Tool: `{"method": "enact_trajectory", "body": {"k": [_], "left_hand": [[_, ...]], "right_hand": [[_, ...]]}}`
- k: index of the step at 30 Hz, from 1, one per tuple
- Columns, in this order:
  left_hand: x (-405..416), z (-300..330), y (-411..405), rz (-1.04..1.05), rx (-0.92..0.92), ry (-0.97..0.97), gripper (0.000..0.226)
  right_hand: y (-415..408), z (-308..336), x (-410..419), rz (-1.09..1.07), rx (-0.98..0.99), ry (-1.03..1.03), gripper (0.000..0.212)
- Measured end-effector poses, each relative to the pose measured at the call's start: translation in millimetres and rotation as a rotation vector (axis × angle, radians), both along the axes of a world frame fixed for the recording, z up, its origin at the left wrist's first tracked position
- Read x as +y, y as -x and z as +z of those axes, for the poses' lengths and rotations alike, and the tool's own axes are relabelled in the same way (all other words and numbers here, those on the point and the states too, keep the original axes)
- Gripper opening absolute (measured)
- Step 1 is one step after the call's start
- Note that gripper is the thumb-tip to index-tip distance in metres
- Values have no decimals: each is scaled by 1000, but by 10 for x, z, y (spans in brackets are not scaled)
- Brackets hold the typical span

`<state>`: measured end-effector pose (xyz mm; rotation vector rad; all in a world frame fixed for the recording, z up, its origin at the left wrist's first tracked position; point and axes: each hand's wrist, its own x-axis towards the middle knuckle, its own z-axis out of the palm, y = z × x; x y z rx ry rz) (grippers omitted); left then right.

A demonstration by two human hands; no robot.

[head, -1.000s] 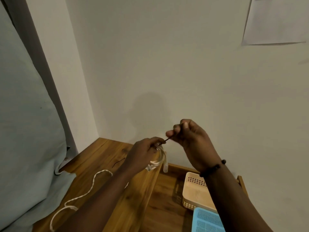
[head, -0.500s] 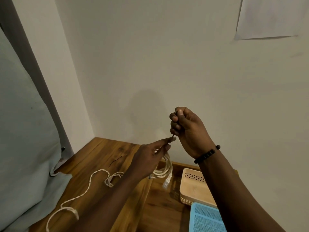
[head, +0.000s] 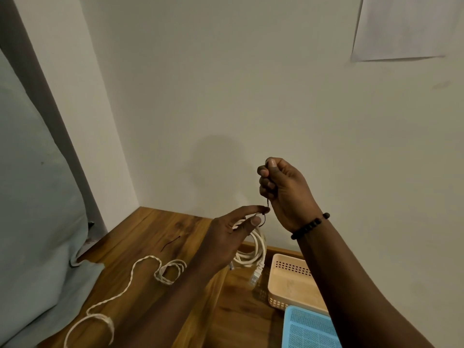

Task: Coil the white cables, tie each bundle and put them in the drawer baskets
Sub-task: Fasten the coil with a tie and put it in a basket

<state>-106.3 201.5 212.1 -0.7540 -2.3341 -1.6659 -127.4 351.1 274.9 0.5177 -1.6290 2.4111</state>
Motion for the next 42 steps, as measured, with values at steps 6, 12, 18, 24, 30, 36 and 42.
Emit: {"method": "enact_trajectory", "body": {"k": [6, 12, 18, 24, 30, 36, 42], "left_hand": [[16, 37, 77, 86, -41, -13, 7], [35, -73, -68, 115, -30, -53, 5], [218, -85, -120, 99, -15, -68, 7], [184, -162, -180, 9, -73, 20, 11], [148, -225, -238, -162, 28, 120, 24], [108, -40, -127, -12, 126, -25, 22], [4, -103, 59, 330, 59, -19, 17]], "right_hand": [[9, -135, -110, 20, -57, 166, 25], [262, 31, 245, -117, -214, 652, 29], [509, -154, 315, -258, -405, 707, 30], [623, -489, 328, -328, -524, 628, 33], [572, -805, 303, -311, -600, 189, 26], [358, -1408, 129, -47, -476, -620, 32], [241, -1265, 50, -643, -412, -715, 17]]}}
